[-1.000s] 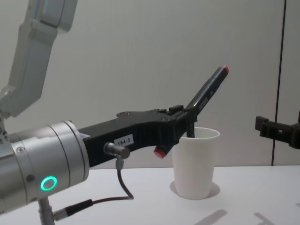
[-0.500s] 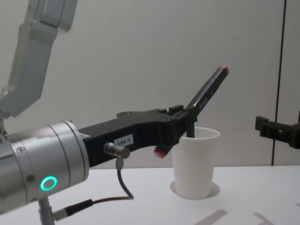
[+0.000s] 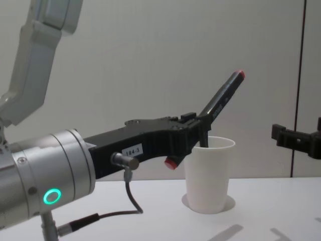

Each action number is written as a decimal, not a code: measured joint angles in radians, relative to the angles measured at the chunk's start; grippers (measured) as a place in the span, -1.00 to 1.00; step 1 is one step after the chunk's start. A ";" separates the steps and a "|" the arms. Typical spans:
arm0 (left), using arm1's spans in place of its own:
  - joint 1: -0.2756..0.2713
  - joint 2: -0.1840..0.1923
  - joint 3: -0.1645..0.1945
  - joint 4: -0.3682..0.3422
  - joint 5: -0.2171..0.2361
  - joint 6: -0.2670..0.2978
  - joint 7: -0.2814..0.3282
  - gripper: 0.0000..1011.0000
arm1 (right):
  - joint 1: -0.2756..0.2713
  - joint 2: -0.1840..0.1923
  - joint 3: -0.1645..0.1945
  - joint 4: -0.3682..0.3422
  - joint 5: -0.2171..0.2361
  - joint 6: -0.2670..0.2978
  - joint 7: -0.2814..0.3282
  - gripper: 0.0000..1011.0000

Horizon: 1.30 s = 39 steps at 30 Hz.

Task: Place the pen into the pen holder.

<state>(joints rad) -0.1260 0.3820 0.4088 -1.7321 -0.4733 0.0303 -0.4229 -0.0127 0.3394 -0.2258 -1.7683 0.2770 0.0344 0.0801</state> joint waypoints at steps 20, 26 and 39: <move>0.000 0.000 0.000 0.000 0.000 0.000 0.000 -0.66 | 0.006 0.031 0.000 -0.047 -0.028 -0.014 0.143 0.98; 0.000 0.000 0.000 0.000 0.000 0.000 0.000 -0.66 | 0.006 0.036 0.001 -0.056 -0.029 -0.019 0.164 0.98; 0.000 0.000 0.000 0.000 0.000 0.000 0.000 -0.66 | 0.005 0.041 0.002 -0.064 -0.030 -0.024 0.184 0.98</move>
<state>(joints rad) -0.1260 0.3820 0.4088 -1.7321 -0.4732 0.0303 -0.4229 -0.0079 0.3801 -0.2237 -1.8319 0.2471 0.0102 0.2640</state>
